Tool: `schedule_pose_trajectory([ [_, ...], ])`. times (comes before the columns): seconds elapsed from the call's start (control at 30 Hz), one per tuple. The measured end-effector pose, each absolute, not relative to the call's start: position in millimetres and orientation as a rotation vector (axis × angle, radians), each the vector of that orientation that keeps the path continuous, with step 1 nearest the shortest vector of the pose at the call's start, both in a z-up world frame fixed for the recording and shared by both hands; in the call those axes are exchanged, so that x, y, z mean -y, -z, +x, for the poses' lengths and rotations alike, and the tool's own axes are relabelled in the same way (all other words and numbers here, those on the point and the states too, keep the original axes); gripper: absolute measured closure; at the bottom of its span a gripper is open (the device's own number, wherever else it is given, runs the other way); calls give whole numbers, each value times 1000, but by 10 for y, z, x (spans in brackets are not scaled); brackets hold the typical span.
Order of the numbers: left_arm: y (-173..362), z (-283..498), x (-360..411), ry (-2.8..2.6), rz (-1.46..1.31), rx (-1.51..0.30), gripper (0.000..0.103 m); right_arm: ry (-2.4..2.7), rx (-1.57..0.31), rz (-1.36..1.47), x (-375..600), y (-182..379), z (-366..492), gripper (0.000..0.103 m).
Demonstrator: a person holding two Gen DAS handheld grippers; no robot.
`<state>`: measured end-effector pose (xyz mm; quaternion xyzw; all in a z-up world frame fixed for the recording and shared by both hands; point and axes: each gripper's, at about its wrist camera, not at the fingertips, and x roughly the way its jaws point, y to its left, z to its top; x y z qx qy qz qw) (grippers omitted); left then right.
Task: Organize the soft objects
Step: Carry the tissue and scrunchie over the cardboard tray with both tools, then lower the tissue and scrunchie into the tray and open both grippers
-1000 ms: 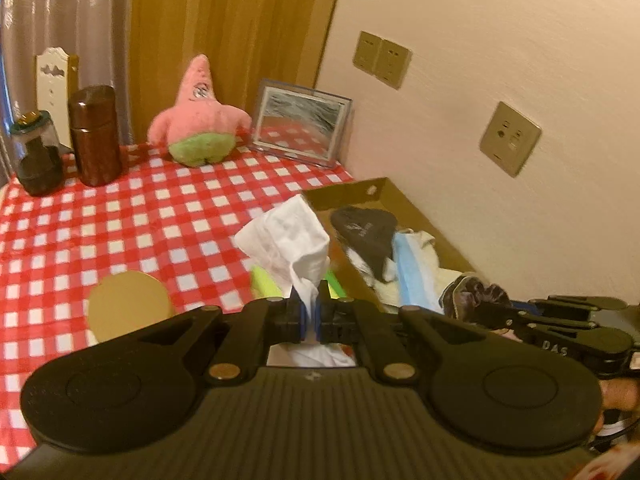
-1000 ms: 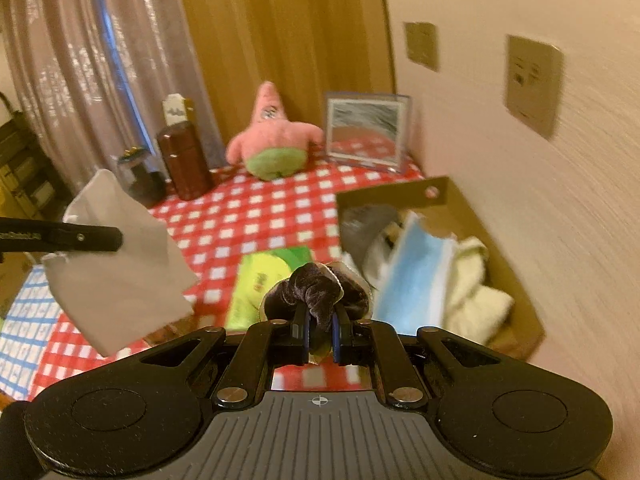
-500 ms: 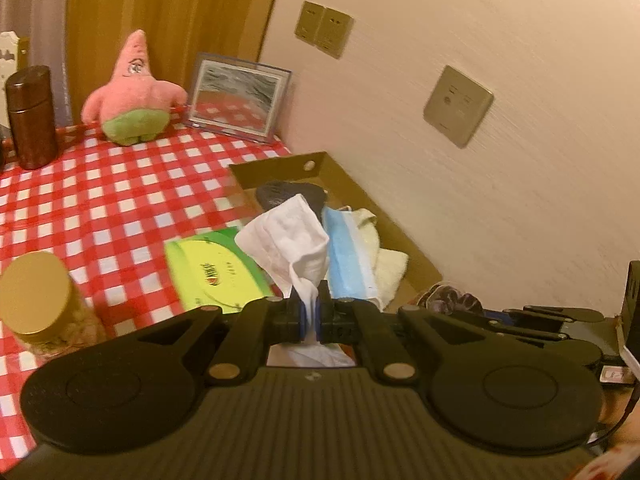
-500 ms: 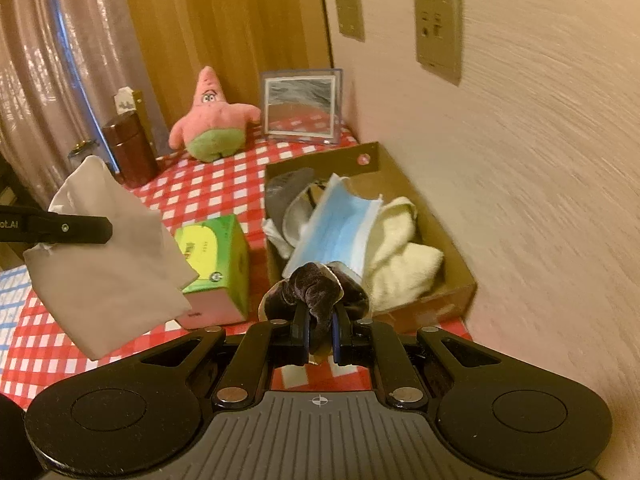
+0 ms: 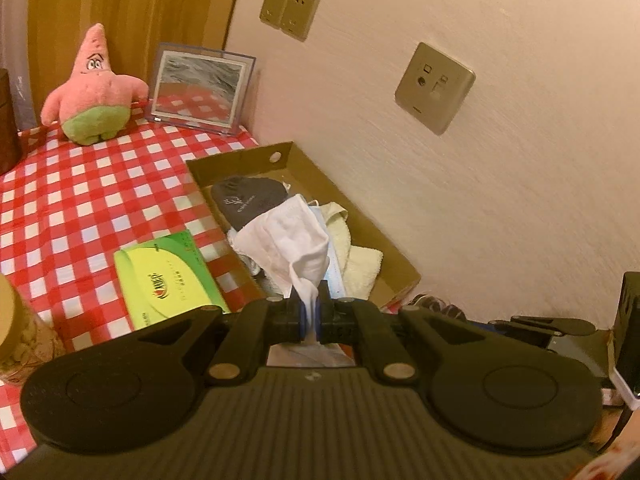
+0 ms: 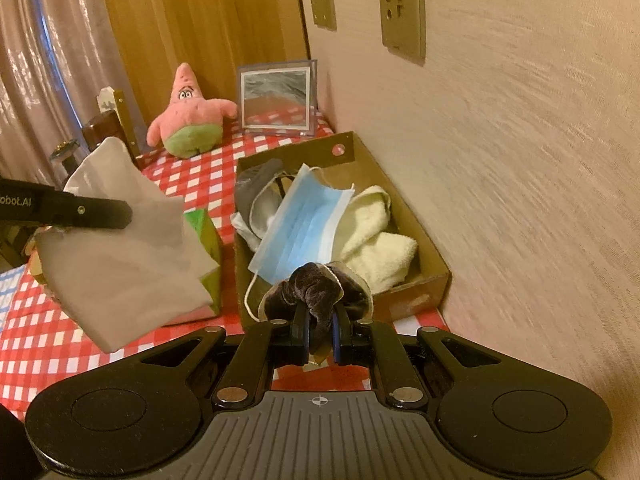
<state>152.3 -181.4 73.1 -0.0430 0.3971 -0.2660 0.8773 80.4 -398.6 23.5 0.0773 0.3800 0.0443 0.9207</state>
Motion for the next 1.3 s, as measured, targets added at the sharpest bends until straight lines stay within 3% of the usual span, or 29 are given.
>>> schedule_pose_trajectory([
  [0.83,-547,1855,2187,610,-73,-863,100,-83,-799,147,4068,-88,1002,93],
  [1.3,-122,2298,2362,618,-66,-943,100,-110,-818,74,4053,74,1370,93],
])
